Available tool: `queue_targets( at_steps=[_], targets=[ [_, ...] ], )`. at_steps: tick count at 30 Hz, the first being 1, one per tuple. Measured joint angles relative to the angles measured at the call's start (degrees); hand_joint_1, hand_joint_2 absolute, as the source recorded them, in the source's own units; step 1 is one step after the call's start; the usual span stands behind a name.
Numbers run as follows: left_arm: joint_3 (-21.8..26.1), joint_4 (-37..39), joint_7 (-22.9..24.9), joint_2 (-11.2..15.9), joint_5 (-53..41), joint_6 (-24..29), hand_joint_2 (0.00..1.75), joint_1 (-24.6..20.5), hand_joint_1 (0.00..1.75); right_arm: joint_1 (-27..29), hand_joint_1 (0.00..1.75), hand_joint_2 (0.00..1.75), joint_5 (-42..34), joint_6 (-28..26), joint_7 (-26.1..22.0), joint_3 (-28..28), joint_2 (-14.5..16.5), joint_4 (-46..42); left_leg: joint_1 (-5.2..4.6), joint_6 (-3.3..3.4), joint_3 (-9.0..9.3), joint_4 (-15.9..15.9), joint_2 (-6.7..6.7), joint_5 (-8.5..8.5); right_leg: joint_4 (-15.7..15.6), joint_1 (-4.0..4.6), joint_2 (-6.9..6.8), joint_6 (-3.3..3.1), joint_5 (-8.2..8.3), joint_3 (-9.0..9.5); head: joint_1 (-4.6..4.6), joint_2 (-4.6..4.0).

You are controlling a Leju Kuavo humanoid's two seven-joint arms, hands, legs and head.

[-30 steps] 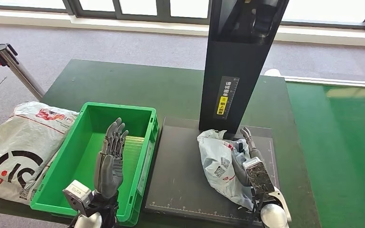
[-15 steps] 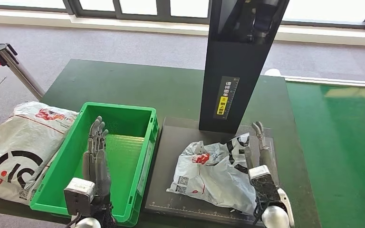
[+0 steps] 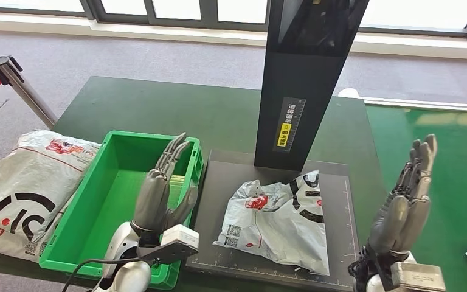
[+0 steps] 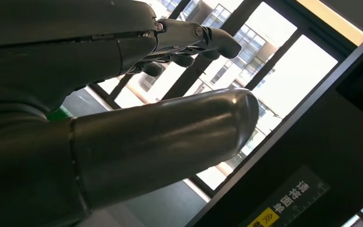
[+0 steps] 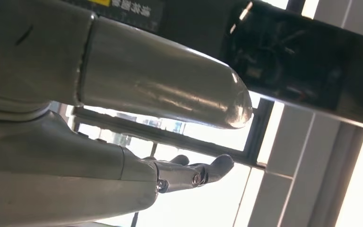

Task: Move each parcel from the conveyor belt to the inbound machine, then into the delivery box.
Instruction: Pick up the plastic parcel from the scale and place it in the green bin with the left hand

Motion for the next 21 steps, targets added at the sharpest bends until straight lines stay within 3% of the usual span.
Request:
queue_targets(
  at_steps=[3,6,7,10,14,21],
  targets=[
    [-0.8,1.28,0.21,0.63,-0.42,-0.35,0.0,-1.06,0.0,0.51,0.0,0.0,-0.03,-0.31,0.01,0.0,-0.18,-1.96,0.0,0.0,0.0,0.0,0.05,0.0,0.01,0.0,0.03,-0.01,0.01,-0.02,-0.01,0.0],
    [-1.28,2.02,0.3,1.04,-0.5,-0.75,1.31,-1.66,0.0,0.71,0.0,1.31,0.03,-0.62,0.02,0.0,-0.27,-3.08,0.0,0.0,-0.01,0.0,0.04,0.0,0.01,0.0,0.02,-0.01,0.01,-0.04,-0.01,0.0],
    [-1.51,2.27,0.31,1.19,-0.79,-1.48,1.31,-1.95,0.0,0.76,0.0,1.75,0.09,-0.94,0.02,0.0,-0.32,-3.43,0.0,0.0,-0.01,0.0,0.03,0.0,0.01,0.0,0.02,-0.01,0.01,-0.04,-0.01,0.0],
    [-3.45,4.35,1.14,1.71,-5.88,-6.52,0.0,-4.16,0.0,1.09,0.0,1.75,0.28,-2.36,0.02,0.0,-0.65,-4.91,-0.02,0.01,0.0,0.01,-0.06,0.02,0.0,0.0,-0.01,0.0,0.02,-0.05,-0.01,0.0],
    [-8.14,10.59,1.91,1.54,-13.27,-12.83,0.0,-9.46,0.0,2.19,0.0,1.75,0.48,-2.31,0.04,0.0,-0.79,-6.33,-0.08,0.02,-0.03,0.03,-0.26,0.09,0.0,-0.06,-0.23,0.02,0.04,0.01,0.0,0.0],
    [-10.36,14.06,1.9,0.88,-13.99,-12.65,0.0,-11.04,0.0,2.55,0.0,1.75,0.52,-1.92,0.04,0.0,-0.79,-6.82,-0.1,0.02,-0.26,0.02,-0.13,0.09,0.01,-0.09,-0.1,0.02,0.07,-0.01,0.02,0.0]
  ],
)
